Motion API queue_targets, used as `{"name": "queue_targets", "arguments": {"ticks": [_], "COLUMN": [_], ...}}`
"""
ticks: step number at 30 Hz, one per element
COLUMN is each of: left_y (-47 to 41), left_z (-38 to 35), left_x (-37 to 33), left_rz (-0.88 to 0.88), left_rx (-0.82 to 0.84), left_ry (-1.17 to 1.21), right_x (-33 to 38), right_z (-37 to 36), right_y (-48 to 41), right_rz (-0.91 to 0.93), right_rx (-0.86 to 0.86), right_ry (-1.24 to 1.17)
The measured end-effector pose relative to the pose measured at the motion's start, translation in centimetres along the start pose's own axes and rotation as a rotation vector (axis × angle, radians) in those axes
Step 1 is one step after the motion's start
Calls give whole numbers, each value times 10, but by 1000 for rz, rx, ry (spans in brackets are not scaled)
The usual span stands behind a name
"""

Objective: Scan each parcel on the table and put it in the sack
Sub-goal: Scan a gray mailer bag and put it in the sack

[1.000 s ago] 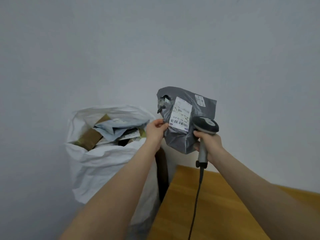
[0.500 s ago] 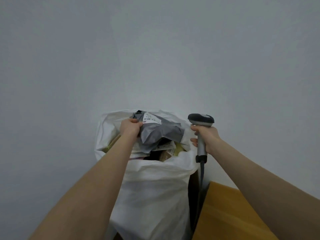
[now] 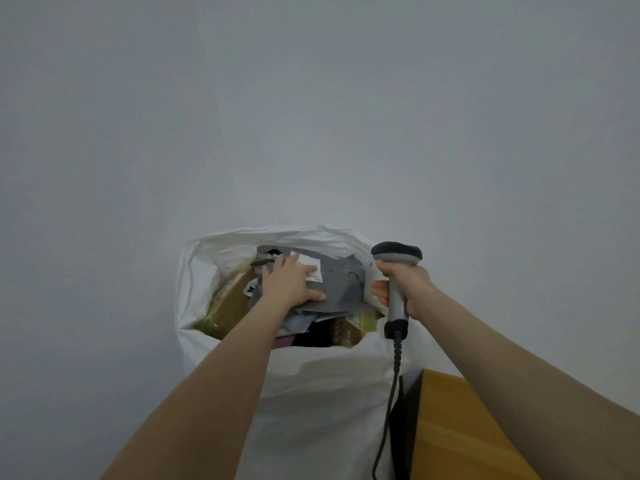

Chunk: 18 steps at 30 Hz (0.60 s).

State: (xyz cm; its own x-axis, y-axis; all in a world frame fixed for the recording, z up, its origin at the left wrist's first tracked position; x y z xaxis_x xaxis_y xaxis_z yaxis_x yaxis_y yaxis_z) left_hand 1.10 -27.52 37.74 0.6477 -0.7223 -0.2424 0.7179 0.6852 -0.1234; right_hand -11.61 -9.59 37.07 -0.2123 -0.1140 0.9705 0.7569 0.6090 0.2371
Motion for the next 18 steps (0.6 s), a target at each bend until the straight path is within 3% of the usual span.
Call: {"name": "queue_targets", "arguments": {"ticks": [3, 7, 11, 18], "left_y": [-3, -10, -21, 4], "left_z": [-20, -19, -8, -43], "left_x": [20, 33, -7, -138], "left_rz": [36, 58, -128, -475], "left_rx": [154, 128, -112, -63], "left_ry": [-157, -46, 74, 193], "right_x": [-6, -16, -31, -77], "right_z": [-9, -2, 18, 93], "right_y": [1, 5, 18, 69], "right_rz": [-19, -21, -33, -127], "right_rx": [-34, -116, -216, -427], "right_ry": [-7, -33, -72, -196]}}
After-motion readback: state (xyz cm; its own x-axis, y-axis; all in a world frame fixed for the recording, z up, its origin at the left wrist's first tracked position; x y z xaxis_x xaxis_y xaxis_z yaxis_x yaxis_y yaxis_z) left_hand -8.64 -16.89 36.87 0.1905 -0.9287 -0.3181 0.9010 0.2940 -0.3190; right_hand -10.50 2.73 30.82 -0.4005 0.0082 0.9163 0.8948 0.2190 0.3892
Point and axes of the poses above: each hand's wrist, its own y-axis away from the middle knuckle, its own z-axis out of the back of the hand, x = y × z, the point moved 3 cm from there along -y, towards the middle knuckle, and after that the axes turned 11 degrees about y, right-handed, at the moved point
